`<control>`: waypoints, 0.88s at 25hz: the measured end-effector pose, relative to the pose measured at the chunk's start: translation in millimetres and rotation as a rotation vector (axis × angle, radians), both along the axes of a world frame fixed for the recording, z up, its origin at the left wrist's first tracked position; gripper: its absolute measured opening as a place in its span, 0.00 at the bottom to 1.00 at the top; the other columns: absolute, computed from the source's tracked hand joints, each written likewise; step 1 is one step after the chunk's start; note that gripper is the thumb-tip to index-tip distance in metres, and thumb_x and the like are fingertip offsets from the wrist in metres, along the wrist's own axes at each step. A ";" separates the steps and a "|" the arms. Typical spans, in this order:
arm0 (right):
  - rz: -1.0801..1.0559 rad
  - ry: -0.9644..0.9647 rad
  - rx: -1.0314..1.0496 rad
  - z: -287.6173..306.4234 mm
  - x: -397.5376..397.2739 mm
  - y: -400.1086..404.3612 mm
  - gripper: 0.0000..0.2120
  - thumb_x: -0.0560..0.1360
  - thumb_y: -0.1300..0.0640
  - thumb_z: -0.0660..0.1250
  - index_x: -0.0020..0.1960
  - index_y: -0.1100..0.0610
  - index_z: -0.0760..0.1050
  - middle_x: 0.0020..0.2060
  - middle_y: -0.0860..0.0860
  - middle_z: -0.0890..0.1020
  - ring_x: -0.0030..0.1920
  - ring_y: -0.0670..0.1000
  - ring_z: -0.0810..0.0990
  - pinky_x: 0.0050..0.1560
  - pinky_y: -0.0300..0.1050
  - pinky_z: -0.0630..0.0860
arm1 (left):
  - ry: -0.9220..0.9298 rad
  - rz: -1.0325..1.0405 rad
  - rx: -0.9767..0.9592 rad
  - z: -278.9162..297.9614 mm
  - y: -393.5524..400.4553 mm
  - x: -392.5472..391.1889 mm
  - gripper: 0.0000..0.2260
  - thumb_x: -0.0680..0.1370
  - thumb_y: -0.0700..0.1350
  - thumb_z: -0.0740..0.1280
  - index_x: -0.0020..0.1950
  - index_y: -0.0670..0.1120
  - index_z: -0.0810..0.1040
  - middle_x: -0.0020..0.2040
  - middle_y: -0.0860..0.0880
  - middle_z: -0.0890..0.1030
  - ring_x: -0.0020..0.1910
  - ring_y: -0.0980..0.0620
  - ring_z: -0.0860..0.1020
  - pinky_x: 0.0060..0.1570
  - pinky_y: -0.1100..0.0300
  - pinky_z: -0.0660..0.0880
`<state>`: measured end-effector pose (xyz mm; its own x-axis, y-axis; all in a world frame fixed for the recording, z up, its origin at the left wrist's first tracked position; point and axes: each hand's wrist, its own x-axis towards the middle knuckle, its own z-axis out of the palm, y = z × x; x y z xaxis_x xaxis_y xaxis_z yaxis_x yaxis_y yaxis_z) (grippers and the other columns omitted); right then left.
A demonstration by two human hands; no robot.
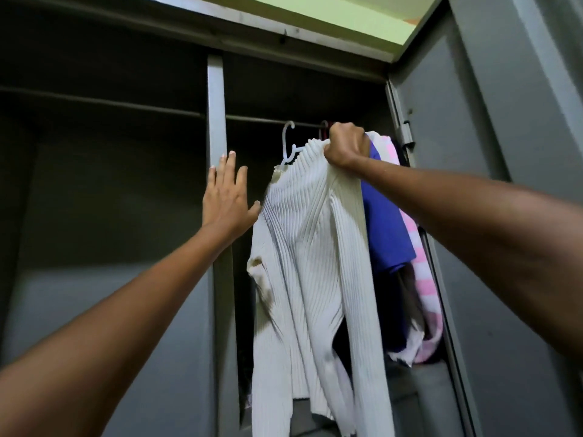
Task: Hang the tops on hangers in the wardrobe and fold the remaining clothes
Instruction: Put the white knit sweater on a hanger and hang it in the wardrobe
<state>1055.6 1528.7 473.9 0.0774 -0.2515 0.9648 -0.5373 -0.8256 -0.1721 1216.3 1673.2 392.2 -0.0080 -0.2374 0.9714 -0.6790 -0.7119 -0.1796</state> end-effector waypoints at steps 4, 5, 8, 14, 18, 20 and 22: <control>0.049 -0.061 0.051 24.3 31.9 -30.4 0.11 0.77 0.65 0.59 0.57 0.64 0.74 0.57 0.61 0.77 0.57 0.61 0.76 0.45 0.47 0.68 | -0.019 0.077 -0.108 21.8 -1.5 10.7 0.35 0.78 0.56 0.60 0.77 0.41 0.49 0.77 0.41 0.45 0.76 0.45 0.42 0.75 0.49 0.43; 0.078 -0.072 0.066 29.2 39.9 -39.3 0.11 0.77 0.65 0.59 0.57 0.64 0.74 0.57 0.61 0.77 0.58 0.61 0.76 0.46 0.47 0.70 | -0.026 0.104 -0.125 22.6 -3.5 13.0 0.36 0.78 0.57 0.59 0.77 0.41 0.48 0.77 0.41 0.44 0.76 0.45 0.42 0.74 0.49 0.43; 0.131 -0.075 0.102 35.7 65.3 -68.4 0.10 0.77 0.64 0.59 0.56 0.63 0.74 0.57 0.60 0.77 0.58 0.61 0.75 0.49 0.50 0.72 | -0.058 0.131 -0.154 23.7 -9.2 18.7 0.37 0.78 0.58 0.58 0.77 0.41 0.44 0.77 0.41 0.43 0.76 0.46 0.41 0.74 0.50 0.42; 0.200 -0.053 0.119 46.0 82.3 -116.1 0.02 0.74 0.63 0.61 0.46 0.61 0.72 0.53 0.60 0.78 0.54 0.61 0.76 0.42 0.46 0.67 | -0.111 0.161 -0.186 24.1 -12.0 20.7 0.39 0.76 0.57 0.61 0.77 0.40 0.45 0.77 0.41 0.44 0.76 0.45 0.42 0.74 0.51 0.42; 0.208 -0.056 0.092 74.4 79.3 -112.3 0.10 0.75 0.60 0.65 0.54 0.61 0.76 0.55 0.59 0.78 0.56 0.60 0.76 0.45 0.46 0.69 | -0.130 0.190 -0.181 25.6 -12.1 24.5 0.38 0.76 0.57 0.62 0.77 0.40 0.47 0.77 0.41 0.43 0.76 0.45 0.42 0.73 0.52 0.42; 0.194 -0.071 0.082 87.9 73.9 -111.2 0.11 0.74 0.59 0.66 0.56 0.62 0.76 0.55 0.59 0.78 0.56 0.60 0.76 0.45 0.46 0.70 | -0.127 0.199 -0.173 26.4 -10.6 24.8 0.37 0.76 0.57 0.62 0.77 0.41 0.48 0.77 0.41 0.43 0.76 0.46 0.41 0.73 0.52 0.42; 0.188 -0.101 0.079 99.3 67.1 -113.1 0.12 0.74 0.59 0.66 0.56 0.61 0.77 0.55 0.59 0.79 0.56 0.59 0.77 0.46 0.46 0.71 | -0.125 0.205 -0.167 26.8 -10.4 25.6 0.38 0.76 0.57 0.62 0.77 0.41 0.48 0.77 0.40 0.42 0.76 0.45 0.41 0.73 0.52 0.41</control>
<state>1122.6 1415.5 573.2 0.0339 -0.3174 0.9477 -0.3522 -0.8912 -0.2859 1242.0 1662.7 419.0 -0.0987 -0.0835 0.9916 -0.4976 -0.8588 -0.1219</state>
